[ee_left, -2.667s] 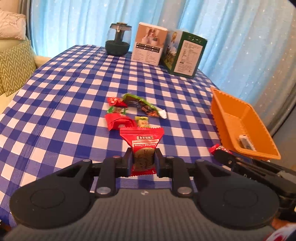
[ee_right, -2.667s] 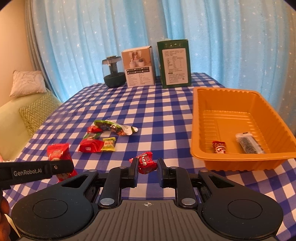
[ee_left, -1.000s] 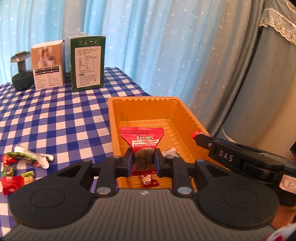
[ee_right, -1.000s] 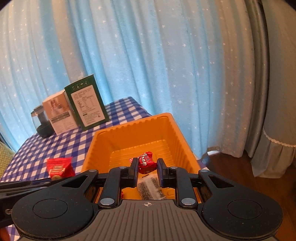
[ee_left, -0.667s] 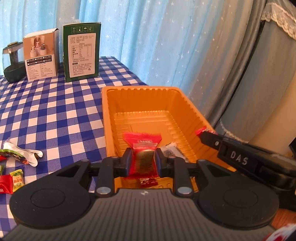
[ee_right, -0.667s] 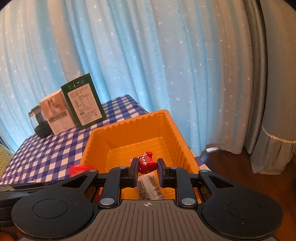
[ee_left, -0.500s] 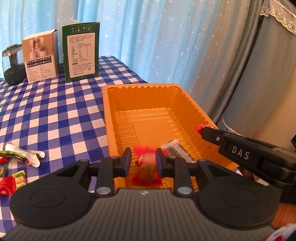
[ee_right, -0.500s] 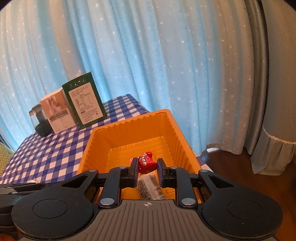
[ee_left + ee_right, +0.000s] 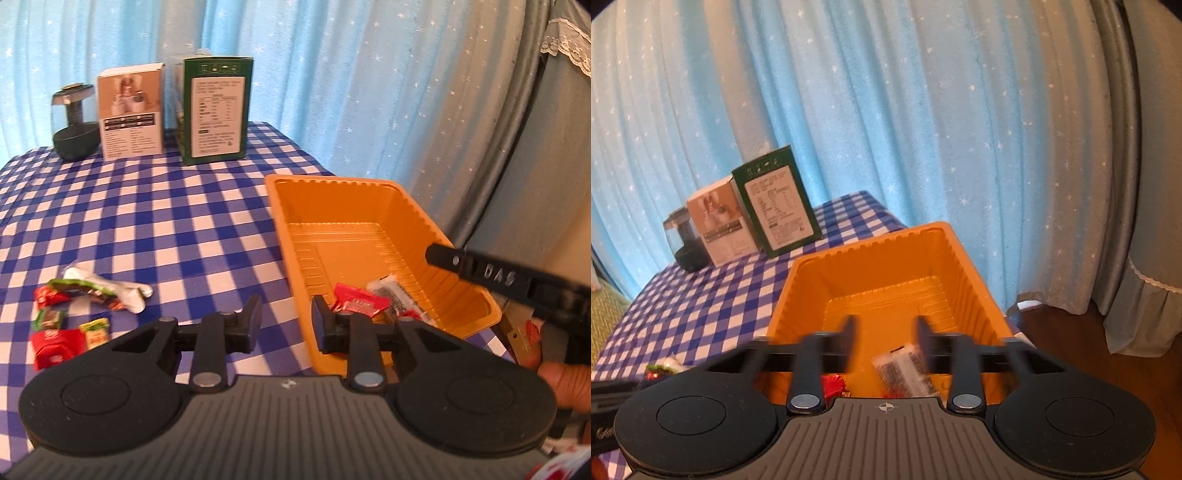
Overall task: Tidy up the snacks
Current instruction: 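Move both open tools back from the tray toward the snack pile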
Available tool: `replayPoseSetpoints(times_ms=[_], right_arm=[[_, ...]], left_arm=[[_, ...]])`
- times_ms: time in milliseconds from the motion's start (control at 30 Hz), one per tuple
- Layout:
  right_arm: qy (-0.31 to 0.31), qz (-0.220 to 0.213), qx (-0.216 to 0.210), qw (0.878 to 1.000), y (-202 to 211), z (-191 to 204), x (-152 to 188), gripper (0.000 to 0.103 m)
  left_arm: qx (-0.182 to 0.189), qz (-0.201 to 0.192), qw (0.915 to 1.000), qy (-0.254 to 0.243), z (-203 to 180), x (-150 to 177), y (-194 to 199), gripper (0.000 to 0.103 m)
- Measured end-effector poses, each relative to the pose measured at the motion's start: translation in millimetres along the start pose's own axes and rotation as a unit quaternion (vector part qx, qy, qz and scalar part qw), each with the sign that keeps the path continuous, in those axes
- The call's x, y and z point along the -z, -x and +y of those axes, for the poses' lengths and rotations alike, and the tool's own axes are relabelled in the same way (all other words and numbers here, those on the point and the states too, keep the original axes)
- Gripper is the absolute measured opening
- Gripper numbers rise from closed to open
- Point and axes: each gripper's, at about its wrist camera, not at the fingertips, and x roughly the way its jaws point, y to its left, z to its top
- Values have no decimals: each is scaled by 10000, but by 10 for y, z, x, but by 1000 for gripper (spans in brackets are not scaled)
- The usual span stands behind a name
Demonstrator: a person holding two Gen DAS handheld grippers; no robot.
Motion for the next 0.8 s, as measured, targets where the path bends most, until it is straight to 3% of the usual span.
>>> replayPoseSetpoints(times_ms=[300,600,800], right_arm=[[-412,-542,50,9977,207,-92,-60,61],[552,-772,-505,9942,349,427,72,61],[935,-571,-933,9896,324,804,213,61]], left_arm=[[-220,-51,9993,300,267,220,306,32],[-621,-84,9961,624,635,453,659,35],[-920,-114,9923,825,924,566,856,36]])
